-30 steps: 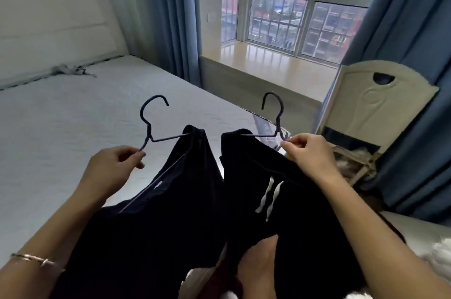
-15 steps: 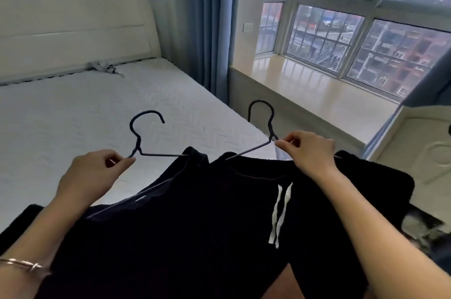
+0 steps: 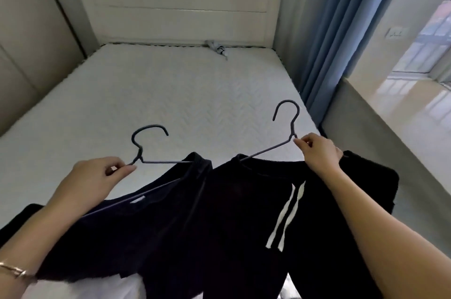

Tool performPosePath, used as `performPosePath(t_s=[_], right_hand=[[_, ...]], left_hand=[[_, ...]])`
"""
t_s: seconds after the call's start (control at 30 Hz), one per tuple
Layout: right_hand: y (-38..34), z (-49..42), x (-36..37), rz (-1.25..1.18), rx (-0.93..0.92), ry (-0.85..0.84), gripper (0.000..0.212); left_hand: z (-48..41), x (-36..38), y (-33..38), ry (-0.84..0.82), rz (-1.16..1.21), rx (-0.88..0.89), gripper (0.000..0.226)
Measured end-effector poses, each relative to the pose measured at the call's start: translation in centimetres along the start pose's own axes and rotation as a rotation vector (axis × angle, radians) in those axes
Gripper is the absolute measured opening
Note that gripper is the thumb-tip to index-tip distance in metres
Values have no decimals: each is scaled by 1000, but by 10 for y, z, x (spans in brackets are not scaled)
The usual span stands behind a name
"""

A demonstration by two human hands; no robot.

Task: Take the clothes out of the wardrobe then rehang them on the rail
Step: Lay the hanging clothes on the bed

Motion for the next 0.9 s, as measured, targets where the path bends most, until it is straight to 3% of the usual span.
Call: performPosePath(t_s=[0.17,0.43,0.5,0.6,0.73,0.8,0.9], right_hand=[[-13,-71,68,98,-47,-104,38],[-40,-150,157,132,-109,11,40],[-42,-132,191,115,-155,-125,45],[-58,-60,225,-35,-264,-510,56],[-115,47,194,-401,-501,-875,58],[-144,76,172,-507,-580,-900,52],[-176,88,146,-486,-680,-743,29]], left_hand=[[10,11,1,25,-115,-77,29],[-8,22,-16,178,-222,-156,29],[-13,26,-15,190,-236,-156,29],[-13,34,-9,177,-226,-166,26],[-10,33,-1,208,-160,-149,20],[-11,25,2,232,-124,-137,23],[-10,4,9,263,-114,-72,26]])
Point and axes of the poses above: each hand's wrist, its own z-axis away from the middle knuckle, its own x-axis out of the palm, y = z × x, the point moved 4 cm from there along -z, towards the middle knuckle, and after that the axes turned 15 degrees about y, right-handed, at the moved point
